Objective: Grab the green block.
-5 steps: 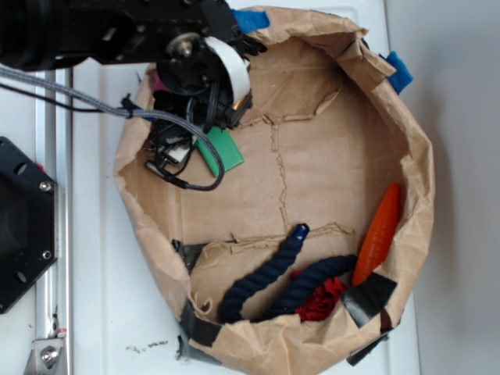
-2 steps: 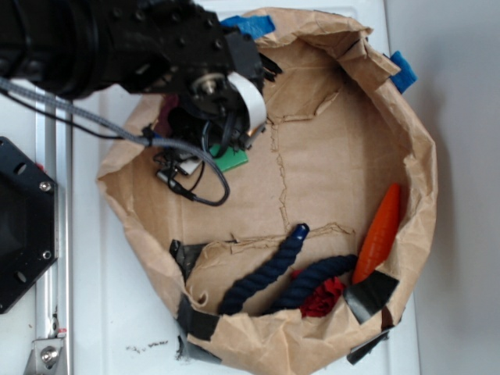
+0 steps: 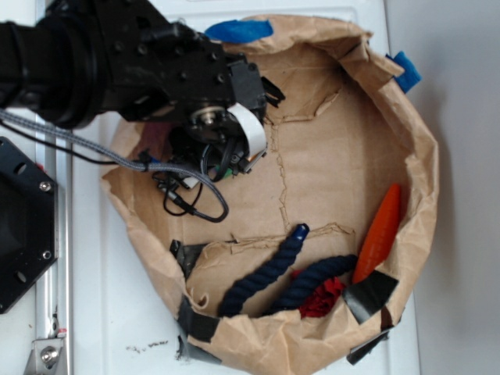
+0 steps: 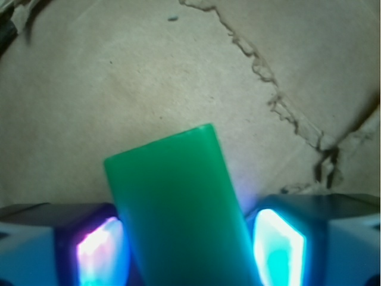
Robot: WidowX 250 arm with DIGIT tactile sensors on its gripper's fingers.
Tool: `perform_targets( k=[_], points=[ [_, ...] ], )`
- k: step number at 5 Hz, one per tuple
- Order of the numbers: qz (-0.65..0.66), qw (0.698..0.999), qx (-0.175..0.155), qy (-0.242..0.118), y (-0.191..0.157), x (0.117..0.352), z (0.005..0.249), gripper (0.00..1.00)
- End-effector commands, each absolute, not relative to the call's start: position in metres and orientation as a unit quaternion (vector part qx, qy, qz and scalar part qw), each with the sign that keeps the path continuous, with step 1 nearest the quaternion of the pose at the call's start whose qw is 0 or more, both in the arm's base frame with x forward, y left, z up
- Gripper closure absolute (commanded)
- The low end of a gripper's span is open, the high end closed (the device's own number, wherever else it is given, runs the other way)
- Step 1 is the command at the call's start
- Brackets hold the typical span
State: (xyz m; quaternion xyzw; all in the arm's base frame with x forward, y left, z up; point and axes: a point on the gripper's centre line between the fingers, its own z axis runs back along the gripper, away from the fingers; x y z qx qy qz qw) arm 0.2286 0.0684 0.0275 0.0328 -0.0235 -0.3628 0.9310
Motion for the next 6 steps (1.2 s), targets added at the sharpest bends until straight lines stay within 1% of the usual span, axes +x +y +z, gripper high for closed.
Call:
perform_targets(
  k=[1, 2, 3, 4, 5, 6],
  points=[
    [-0.359, 0.932, 0.045, -0.039, 0.064, 0.24, 0.036, 1.0],
    [-0.329, 0.943, 0.033, -0.037, 0.072, 0.242, 0.045, 1.0],
    [-0.286, 0.957, -0.001, -0.052, 0.071, 0.243, 0.076, 1.0],
    [-0.219, 0.974, -0.001, -0.055, 0.047, 0.242, 0.113, 1.0],
    [-0.149, 0.988, -0.015, -0.037, 0.025, 0.248, 0.136, 1.0],
    [-0.042, 0.998, 0.012, -0.042, 0.015, 0.26, 0.146, 1.0]
  ],
)
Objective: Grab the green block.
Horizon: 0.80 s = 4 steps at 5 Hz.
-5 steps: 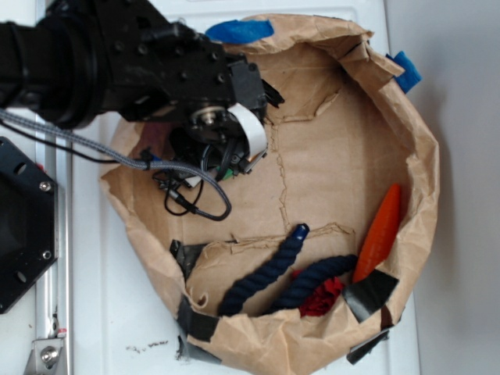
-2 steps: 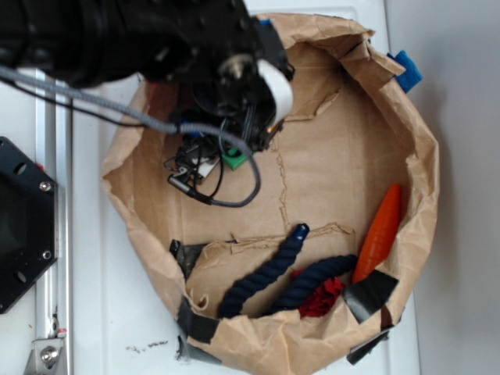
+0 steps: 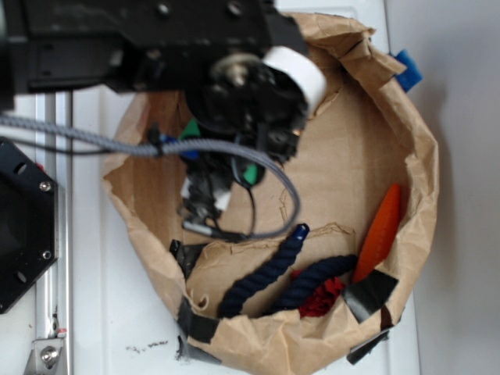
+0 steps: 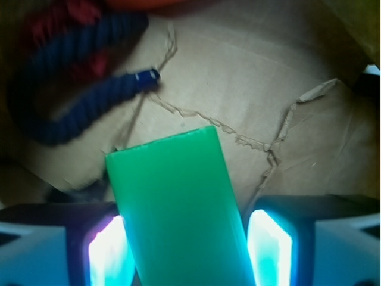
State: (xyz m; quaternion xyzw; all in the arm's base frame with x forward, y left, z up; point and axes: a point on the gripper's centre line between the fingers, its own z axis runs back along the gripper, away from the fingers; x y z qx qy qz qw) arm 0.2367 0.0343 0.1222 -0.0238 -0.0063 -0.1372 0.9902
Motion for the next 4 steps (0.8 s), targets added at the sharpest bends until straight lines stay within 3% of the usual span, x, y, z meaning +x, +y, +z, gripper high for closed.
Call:
perform_targets(
  k=[1, 2, 4],
  points=[
    [0.021, 0.998, 0.018, -0.054, 0.0111, 0.2595, 0.1502, 1.0],
    [0.054, 0.995, 0.037, -0.073, 0.0094, 0.255, 0.1495, 1.0],
    [0.07, 0.994, 0.028, -0.08, 0.0046, 0.2524, 0.1455, 1.0]
  ],
)
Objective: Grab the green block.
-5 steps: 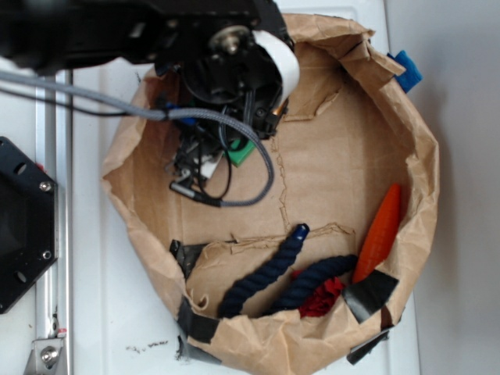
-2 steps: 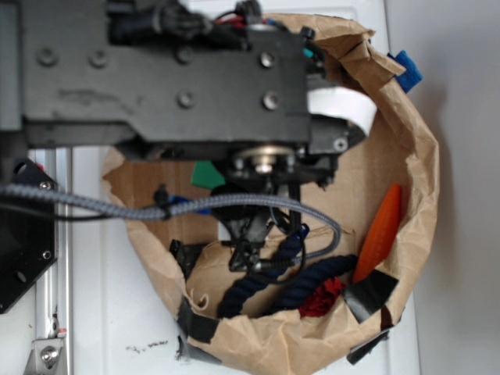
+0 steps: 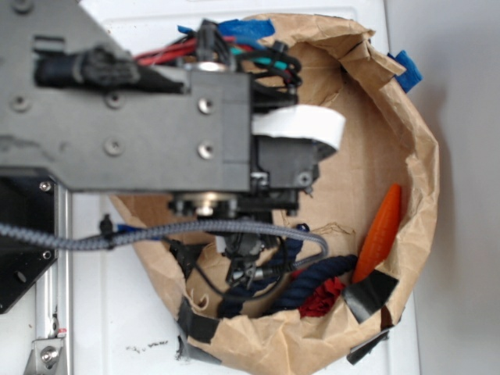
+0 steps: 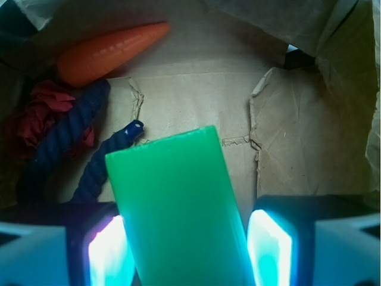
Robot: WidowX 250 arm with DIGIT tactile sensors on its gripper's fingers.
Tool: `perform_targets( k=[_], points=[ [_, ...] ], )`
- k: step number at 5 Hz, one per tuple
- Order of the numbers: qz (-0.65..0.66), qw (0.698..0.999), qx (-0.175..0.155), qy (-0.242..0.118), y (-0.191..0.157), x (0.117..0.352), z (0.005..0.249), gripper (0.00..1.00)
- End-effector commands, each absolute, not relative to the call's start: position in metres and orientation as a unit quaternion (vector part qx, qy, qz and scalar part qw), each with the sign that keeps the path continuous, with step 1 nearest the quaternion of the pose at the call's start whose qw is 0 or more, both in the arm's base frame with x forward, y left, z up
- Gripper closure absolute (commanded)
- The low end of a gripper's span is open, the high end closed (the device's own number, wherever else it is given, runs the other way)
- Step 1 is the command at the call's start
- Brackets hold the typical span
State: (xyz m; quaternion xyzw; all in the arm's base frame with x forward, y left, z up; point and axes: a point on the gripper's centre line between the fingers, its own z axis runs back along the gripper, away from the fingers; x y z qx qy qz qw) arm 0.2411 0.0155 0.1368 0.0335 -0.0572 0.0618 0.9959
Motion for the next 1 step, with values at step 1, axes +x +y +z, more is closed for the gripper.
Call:
perform_targets(
  k=[1],
  points=[
    [0.067, 0.994, 0.03, -0.076, -0.0077, 0.2452, 0.1421, 1.0]
  ],
)
